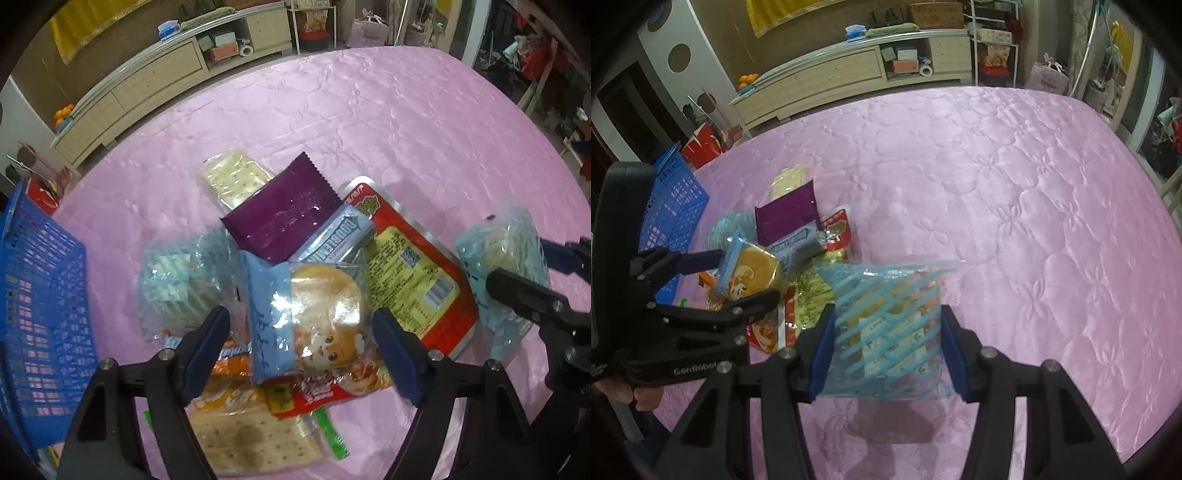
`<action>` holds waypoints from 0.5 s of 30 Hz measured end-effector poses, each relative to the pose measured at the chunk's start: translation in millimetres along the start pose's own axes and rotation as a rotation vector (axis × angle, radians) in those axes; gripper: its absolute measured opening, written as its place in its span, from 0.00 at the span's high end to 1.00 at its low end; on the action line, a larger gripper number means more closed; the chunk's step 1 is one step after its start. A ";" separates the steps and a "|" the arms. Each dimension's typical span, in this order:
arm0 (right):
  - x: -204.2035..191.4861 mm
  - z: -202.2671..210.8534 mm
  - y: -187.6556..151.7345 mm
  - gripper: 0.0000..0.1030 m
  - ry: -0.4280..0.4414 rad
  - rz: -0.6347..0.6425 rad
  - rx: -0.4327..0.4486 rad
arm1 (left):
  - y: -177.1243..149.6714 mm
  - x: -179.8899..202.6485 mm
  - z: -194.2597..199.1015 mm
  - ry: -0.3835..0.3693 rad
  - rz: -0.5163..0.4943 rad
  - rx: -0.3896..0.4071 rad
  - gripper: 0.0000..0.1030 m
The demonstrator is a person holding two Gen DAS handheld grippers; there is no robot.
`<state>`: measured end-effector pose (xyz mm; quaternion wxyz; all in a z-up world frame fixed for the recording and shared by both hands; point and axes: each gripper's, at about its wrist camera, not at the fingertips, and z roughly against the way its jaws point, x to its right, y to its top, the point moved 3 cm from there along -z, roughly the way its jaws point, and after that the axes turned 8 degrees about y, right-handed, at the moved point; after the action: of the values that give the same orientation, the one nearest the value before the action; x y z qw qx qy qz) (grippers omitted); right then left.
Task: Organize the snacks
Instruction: 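Grasp the cartoon bread bag with the left gripper while the right gripper holds the blue bag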
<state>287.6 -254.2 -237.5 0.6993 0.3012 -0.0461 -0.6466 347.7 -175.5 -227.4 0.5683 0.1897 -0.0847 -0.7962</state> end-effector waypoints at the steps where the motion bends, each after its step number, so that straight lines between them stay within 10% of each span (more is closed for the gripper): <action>1: 0.3 0.5 -0.3 0.44 -0.001 0.000 0.000 | 0.2 0.0 1.0 0.000 0.003 0.004 0.33; 2: 0.3 1.6 -0.6 0.44 -0.001 -0.001 0.002 | 0.2 0.0 1.9 -0.006 0.002 0.003 0.45; 15: -29.4 39.0 3.2 0.44 0.008 0.015 0.041 | -29.5 -19.1 59.5 -0.061 0.036 0.096 0.51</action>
<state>268.0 -241.0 -194.7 0.6981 0.3177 -0.0590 -0.6390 303.6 -152.4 -179.5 0.5701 0.1908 -0.1433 -0.7862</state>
